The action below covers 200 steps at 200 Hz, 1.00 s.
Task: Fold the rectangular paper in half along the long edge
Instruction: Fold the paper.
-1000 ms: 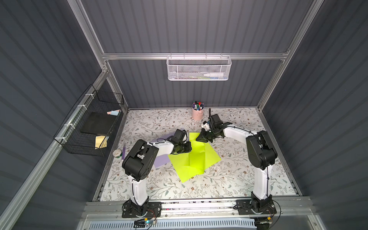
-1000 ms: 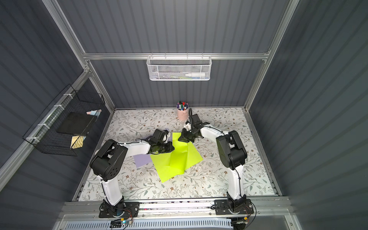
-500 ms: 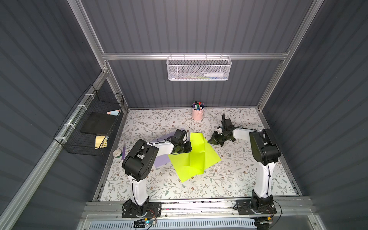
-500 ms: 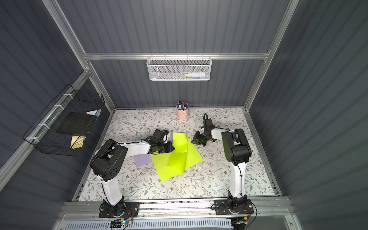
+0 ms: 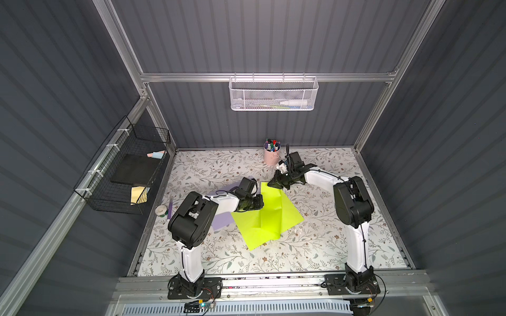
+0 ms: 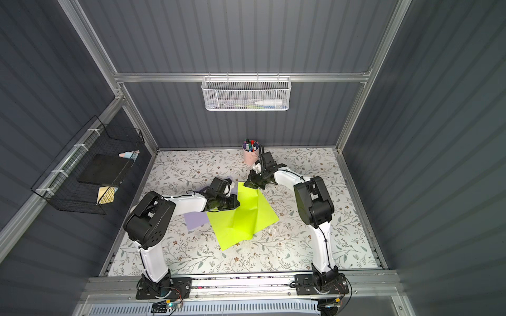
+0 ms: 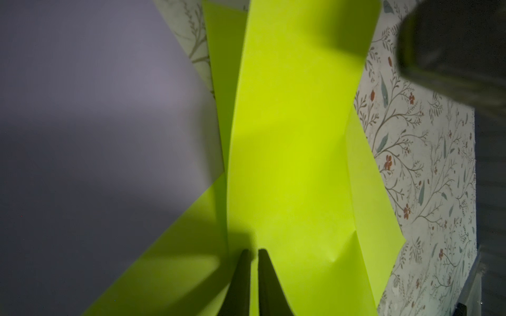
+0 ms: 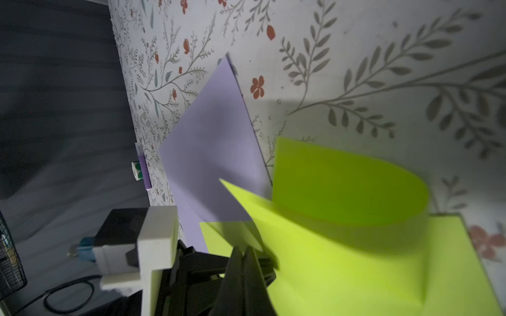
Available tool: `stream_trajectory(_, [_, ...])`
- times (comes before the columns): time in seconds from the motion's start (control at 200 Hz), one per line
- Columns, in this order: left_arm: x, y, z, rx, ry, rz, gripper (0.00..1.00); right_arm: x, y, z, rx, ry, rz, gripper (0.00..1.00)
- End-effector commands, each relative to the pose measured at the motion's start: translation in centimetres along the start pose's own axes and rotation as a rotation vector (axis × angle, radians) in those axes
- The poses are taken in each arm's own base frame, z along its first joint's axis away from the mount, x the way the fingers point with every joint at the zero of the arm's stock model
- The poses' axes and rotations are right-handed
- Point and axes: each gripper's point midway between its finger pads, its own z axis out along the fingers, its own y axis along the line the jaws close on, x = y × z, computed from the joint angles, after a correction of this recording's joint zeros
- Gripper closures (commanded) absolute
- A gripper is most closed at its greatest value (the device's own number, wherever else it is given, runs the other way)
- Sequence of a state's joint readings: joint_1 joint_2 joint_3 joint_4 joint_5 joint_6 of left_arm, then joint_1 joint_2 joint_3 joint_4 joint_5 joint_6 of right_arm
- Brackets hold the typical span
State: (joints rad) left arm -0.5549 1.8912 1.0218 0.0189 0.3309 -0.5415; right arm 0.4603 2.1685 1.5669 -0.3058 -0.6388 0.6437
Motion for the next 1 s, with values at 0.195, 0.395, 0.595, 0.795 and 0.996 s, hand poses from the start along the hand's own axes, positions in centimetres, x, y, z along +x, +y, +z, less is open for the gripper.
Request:
stream_trajectory(0.195, [3.6,2.7,0.9,-0.097,0.121,-0.023,0.88,-1.0,-9.2,-2.2,0.100,-0.031,0.208,1.00])
stream_trajectory(0.395, [3.6,2.7,0.9,-0.096,0.123,-0.022,0.88,-2.0,-11.5,-6.4,0.097,-0.099,0.258,1.00])
stream_trajectory(0.595, [3.6,2.7,1.0,-0.098,0.127,-0.022,0.88,-0.6,-5.4,-6.9,0.017,-0.072,0.123,0.99])
stream_trajectory(0.795, [3.7,2.9,1.0,-0.106,0.129,-0.021,0.88,3.6,-3.6,-4.8,-0.089,0.037,0.094,0.61])
stream_trajectory(0.996, [4.0,3.1,1.2,-0.108,0.135,-0.024,0.88,6.4,-5.5,-3.8,-0.039,0.077,0.117,0.50])
